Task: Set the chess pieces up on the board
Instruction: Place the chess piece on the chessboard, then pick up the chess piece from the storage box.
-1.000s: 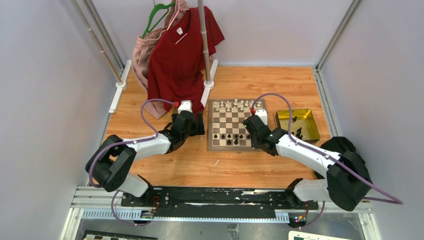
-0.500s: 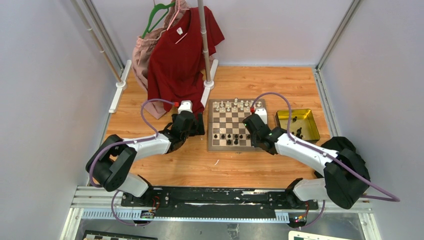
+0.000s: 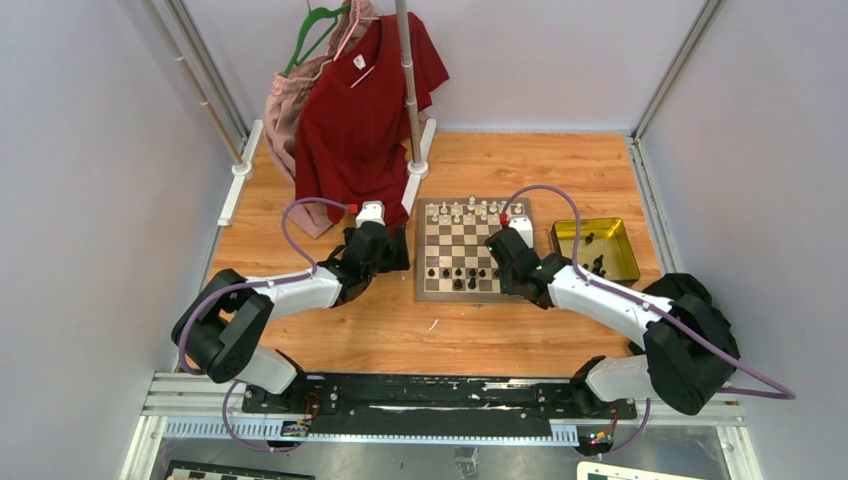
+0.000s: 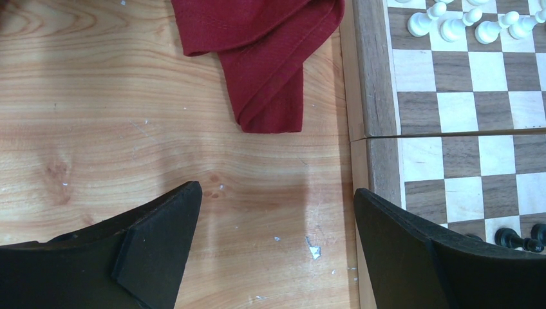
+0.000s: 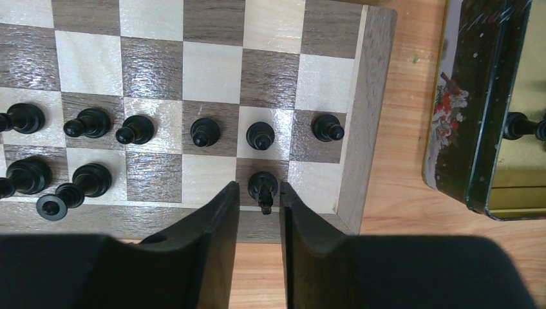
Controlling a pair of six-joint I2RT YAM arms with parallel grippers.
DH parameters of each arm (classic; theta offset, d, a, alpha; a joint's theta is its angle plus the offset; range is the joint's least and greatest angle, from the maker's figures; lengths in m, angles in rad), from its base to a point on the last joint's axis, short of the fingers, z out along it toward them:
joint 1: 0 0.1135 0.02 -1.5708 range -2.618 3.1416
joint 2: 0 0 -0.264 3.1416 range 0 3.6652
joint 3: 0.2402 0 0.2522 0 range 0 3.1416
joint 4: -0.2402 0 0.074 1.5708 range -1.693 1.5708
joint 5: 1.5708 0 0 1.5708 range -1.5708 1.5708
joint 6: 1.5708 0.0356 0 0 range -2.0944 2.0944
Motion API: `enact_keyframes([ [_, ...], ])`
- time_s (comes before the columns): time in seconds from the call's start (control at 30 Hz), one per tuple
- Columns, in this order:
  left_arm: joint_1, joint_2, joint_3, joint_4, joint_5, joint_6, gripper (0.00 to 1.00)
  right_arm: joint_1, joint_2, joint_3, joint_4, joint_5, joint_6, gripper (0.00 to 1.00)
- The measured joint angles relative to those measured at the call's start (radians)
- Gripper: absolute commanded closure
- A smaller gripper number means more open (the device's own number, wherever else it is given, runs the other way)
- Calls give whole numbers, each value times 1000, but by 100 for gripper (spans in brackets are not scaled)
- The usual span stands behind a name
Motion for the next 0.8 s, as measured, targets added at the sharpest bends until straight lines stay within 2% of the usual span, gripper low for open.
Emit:
enact_keyframes([
  [0.07,0,0,0,0,0,0,6,0,0,0,0,-6,-1,59],
  [0.27,0,0,0,0,2,0,6,0,-26,0,-5,-13,-13,58],
  [0.57,0,2,0,0,3,0,6,-4,-233,30,-69,55,-28,59],
  [0.67,0,4,0,0,5,0,6,-66,-286,57,-65,100,-46,59],
  [0.8,0,5,0,0,9,0,6,-255,-270,86,-43,109,-63,58],
])
